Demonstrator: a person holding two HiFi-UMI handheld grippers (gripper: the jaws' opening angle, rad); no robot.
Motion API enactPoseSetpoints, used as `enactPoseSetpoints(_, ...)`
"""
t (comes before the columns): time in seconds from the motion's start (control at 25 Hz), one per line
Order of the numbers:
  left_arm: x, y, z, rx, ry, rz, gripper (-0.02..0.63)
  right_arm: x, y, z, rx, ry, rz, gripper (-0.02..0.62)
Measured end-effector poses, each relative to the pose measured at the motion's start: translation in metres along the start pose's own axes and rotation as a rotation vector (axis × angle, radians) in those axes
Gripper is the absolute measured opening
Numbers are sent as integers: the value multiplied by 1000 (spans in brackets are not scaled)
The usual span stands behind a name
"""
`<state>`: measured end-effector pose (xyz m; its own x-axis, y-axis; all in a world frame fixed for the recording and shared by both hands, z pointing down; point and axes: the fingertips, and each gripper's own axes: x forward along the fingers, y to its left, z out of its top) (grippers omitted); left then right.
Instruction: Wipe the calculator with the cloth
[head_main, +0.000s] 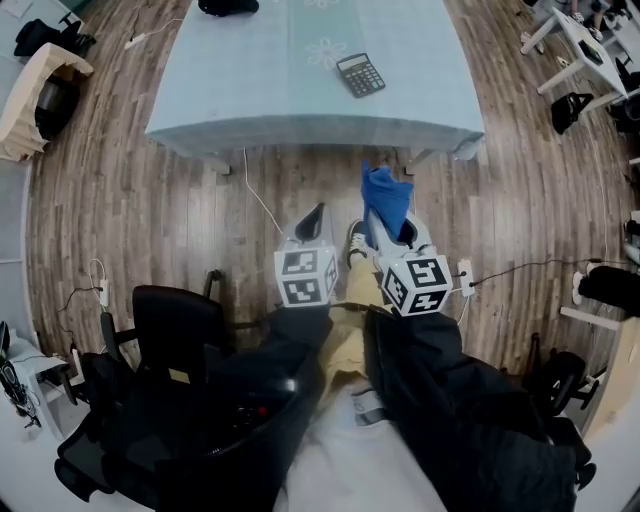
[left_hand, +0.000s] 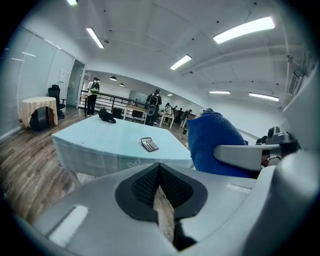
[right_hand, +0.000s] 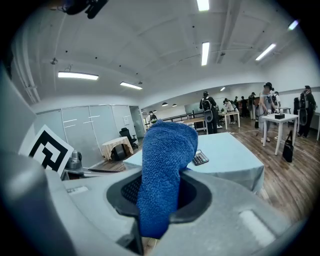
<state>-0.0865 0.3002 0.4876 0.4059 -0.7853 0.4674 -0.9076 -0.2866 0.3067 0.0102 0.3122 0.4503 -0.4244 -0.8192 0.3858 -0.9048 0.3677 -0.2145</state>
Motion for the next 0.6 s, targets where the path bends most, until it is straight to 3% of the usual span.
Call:
enactPoseSetpoints(0.2,37,12,36,-1,-22,27,-3,39,-12,32,-28,-16,44,89)
enactPoseSetpoints(0.6,129,-12,81,22,-1,31,-2,104,-90,73,-5,8,85,91)
